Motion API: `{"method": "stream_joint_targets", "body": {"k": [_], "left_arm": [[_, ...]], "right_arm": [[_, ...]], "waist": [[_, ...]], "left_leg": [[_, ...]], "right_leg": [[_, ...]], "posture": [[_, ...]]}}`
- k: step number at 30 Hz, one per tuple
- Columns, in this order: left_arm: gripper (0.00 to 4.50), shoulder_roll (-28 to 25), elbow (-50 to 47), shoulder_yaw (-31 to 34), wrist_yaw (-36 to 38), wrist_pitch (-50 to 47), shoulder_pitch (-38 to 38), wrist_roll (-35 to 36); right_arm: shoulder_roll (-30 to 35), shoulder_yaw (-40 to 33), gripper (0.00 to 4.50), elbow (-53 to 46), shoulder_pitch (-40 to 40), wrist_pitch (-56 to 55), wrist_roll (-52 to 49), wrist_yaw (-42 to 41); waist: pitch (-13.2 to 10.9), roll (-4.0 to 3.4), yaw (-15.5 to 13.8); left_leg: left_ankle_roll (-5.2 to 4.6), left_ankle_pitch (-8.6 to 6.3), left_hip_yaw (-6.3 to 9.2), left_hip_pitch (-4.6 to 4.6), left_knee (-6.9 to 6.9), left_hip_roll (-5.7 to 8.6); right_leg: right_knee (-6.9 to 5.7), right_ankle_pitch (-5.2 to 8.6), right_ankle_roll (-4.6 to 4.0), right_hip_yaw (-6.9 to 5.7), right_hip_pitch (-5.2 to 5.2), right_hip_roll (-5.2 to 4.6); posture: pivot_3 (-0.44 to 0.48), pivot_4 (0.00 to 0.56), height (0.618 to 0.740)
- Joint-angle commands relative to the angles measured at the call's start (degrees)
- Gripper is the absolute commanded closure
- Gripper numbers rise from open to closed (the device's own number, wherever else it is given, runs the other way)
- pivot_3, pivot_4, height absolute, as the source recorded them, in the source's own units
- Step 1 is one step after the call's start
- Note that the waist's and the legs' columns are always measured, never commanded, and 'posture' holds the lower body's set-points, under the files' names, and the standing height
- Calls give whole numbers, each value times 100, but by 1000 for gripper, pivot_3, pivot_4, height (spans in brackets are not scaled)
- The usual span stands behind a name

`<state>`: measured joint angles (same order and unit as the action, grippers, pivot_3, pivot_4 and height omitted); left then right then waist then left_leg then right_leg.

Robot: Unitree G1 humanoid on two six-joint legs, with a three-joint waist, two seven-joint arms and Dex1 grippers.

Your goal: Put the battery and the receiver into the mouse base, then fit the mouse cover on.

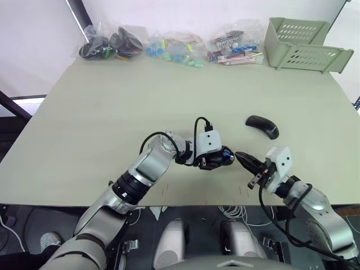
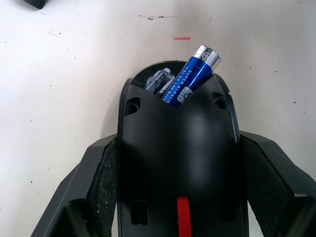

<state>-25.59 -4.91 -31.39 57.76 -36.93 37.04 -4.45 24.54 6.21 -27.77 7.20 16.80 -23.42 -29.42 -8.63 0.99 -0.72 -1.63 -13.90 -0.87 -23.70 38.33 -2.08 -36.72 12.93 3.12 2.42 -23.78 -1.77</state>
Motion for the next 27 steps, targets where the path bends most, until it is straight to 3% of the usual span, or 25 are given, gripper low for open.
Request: {"method": "stream_joint_targets", "body": {"k": [1,27], "left_arm": [[1572,-26,107,-272,69,-140,-94,-94],[1572,-64,122,-282,77,-151,-63,-105]], "right_arm": [[-121,-6,4448,78,-121,-195,60,-74],[-790,186,4448,1224,-486,-481,455,-267]], "waist": [[0,0,1],[0,-1,8]], "left_leg": [[0,0,0,0,0,0],[0,0,-2,4,1,0]], "right_leg": [[0,0,0,0,0,0],[-7,-1,-1,3,1,2]], "posture": [[0,150,740],[0,150,740]]}}
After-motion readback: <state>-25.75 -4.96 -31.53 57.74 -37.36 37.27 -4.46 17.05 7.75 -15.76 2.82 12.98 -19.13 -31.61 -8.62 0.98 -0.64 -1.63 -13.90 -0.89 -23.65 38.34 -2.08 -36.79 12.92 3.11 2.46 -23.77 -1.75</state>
